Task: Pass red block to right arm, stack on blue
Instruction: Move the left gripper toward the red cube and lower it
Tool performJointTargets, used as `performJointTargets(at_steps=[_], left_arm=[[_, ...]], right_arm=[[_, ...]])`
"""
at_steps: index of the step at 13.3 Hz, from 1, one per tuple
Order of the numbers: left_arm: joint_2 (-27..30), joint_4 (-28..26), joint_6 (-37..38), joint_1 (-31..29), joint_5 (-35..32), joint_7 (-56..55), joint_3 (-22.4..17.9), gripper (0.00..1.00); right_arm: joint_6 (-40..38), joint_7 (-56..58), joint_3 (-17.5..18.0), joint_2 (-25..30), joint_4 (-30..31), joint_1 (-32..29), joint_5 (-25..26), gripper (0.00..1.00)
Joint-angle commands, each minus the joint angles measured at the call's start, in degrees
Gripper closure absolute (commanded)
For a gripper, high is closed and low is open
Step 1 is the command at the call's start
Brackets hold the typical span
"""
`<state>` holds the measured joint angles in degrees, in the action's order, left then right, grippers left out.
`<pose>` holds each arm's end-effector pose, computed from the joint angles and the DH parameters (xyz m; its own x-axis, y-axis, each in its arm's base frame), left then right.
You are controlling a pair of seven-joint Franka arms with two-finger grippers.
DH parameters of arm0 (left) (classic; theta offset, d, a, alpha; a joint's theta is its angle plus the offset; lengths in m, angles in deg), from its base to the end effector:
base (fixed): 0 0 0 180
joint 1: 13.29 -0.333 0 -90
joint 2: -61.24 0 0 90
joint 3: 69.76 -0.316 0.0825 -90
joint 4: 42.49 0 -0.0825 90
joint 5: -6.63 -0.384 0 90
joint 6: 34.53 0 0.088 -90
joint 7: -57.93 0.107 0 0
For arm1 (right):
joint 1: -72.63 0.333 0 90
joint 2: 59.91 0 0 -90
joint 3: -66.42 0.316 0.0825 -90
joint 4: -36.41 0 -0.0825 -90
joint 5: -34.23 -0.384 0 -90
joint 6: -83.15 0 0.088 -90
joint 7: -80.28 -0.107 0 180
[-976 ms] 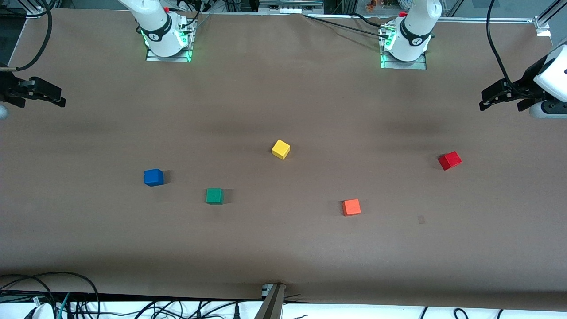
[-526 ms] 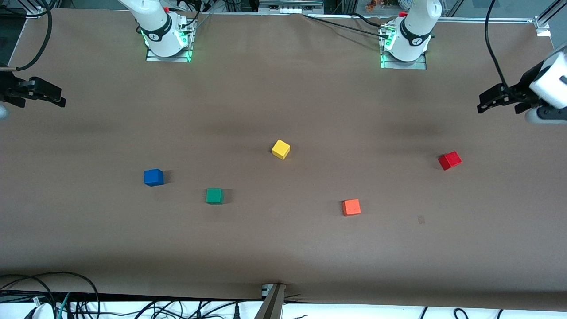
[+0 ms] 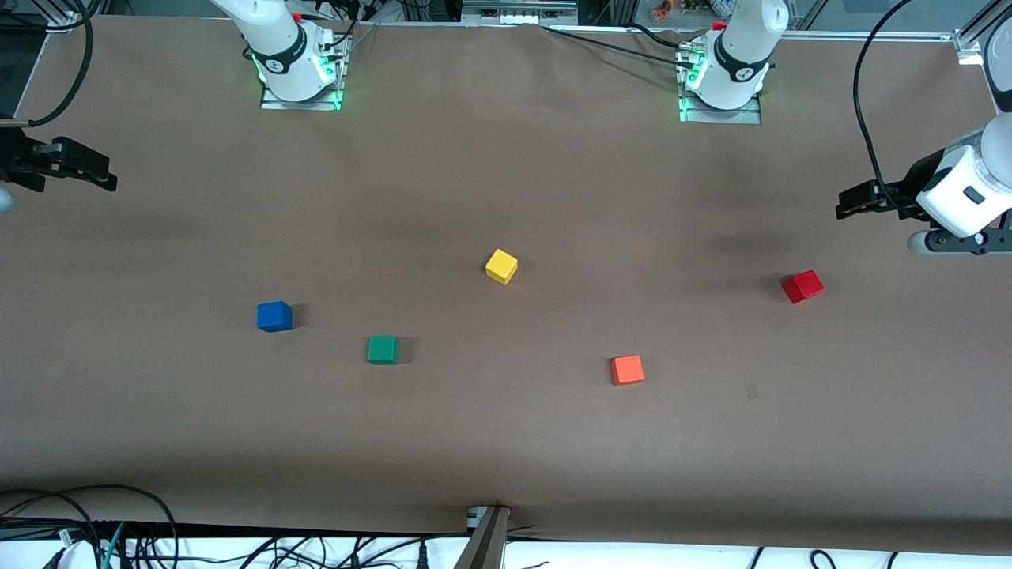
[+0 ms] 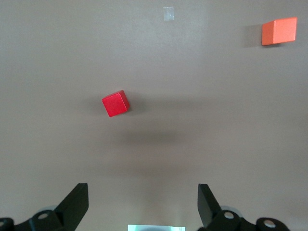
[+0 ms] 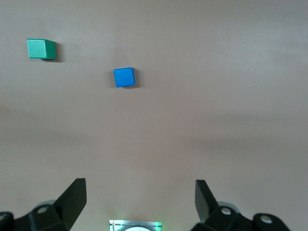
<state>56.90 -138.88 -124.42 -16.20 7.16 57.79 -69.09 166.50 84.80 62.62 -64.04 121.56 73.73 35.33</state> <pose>0.5647 0.0213 0.5298 0.9813 0.0407 -0.1881 0.0432 -0.9990 0.0095 0.5637 -0.0274 0.6142 0.9941 0.0295 -0.1047 0.0313 -0.9994 0.0158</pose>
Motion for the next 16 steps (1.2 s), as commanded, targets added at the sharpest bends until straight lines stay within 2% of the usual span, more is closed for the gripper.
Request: performJointTargets(at_steps=[1, 6, 8, 14, 16], left_arm=[[-2.34, 3.40, 1.03, 0.00, -0.53, -0.12, -1.72, 0.00], [-6.37, 2.43, -4.77, -1.31, -0.18, -9.78, -1.81, 0.00], [-8.40, 0.16, -9.75, -1.49, -0.96, -10.06, -1.90, 0.00], [-8.41, -20.04, -36.99, -3.78, -1.14, -9.53, -1.90, 0.00], [-11.03, -23.31, -44.38, -4.21, -1.32, -9.53, -1.99, 0.00]], right_arm=[[-0.29, 0.49, 0.02, 0.18, -0.34, -0.23, -0.92, 0.00], [-0.29, 0.49, -0.06, 0.18, -0.34, -0.32, -0.83, 0.00], [-0.21, 0.40, -0.06, 0.18, -0.34, -0.32, -0.83, 0.00], [0.06, 0.49, -0.06, 0.00, -0.34, -0.32, -0.83, 0.00], [0.06, 0.49, -0.06, 0.00, -0.34, -0.32, -0.83, 0.00]])
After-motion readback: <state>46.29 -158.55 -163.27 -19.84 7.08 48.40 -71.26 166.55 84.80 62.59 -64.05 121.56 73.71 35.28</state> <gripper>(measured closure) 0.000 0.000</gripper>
